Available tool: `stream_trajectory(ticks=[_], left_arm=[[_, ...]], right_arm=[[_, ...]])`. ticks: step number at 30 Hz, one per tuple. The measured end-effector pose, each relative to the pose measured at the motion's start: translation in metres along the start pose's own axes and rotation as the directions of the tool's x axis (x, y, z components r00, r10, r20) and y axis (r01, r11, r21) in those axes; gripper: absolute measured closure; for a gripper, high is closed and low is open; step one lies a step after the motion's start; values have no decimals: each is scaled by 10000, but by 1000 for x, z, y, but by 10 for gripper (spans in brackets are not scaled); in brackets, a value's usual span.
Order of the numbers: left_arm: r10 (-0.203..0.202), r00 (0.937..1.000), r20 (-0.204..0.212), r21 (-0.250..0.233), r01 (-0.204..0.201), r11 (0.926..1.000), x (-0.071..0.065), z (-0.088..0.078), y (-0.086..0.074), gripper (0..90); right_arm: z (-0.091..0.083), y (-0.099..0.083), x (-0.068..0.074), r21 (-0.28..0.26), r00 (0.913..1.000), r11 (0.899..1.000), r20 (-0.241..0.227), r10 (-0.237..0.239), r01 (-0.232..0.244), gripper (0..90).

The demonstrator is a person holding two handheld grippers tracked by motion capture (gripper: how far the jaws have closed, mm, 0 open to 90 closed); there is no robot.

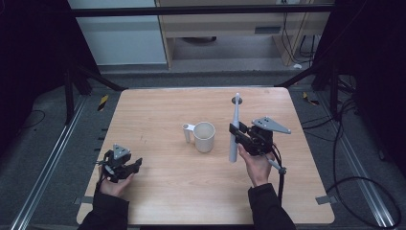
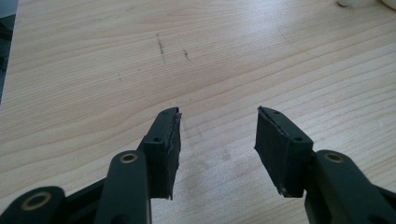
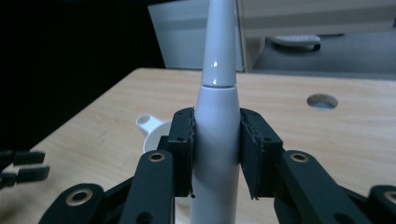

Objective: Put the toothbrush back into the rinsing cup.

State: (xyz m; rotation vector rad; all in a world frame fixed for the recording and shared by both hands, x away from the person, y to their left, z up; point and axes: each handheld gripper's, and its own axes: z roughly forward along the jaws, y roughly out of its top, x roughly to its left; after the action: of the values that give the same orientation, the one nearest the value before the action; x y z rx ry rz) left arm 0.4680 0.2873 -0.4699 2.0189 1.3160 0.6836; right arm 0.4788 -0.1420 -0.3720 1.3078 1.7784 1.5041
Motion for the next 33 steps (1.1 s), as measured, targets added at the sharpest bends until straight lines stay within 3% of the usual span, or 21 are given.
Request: stream_trajectory(ticks=[14, 33], left_arm=[[-47, 10000, -44, -88, 47, 10000, 2, -1, 0, 492], [-77, 10000, -59, -148, 76, 9999, 2, -1, 0, 487]], right_arm=[[26, 21, 9, -1505, 9994, 9885, 306, 182, -134, 675], [60, 31, 15, -2125, 9987, 9767, 315, 390, -314, 675]])
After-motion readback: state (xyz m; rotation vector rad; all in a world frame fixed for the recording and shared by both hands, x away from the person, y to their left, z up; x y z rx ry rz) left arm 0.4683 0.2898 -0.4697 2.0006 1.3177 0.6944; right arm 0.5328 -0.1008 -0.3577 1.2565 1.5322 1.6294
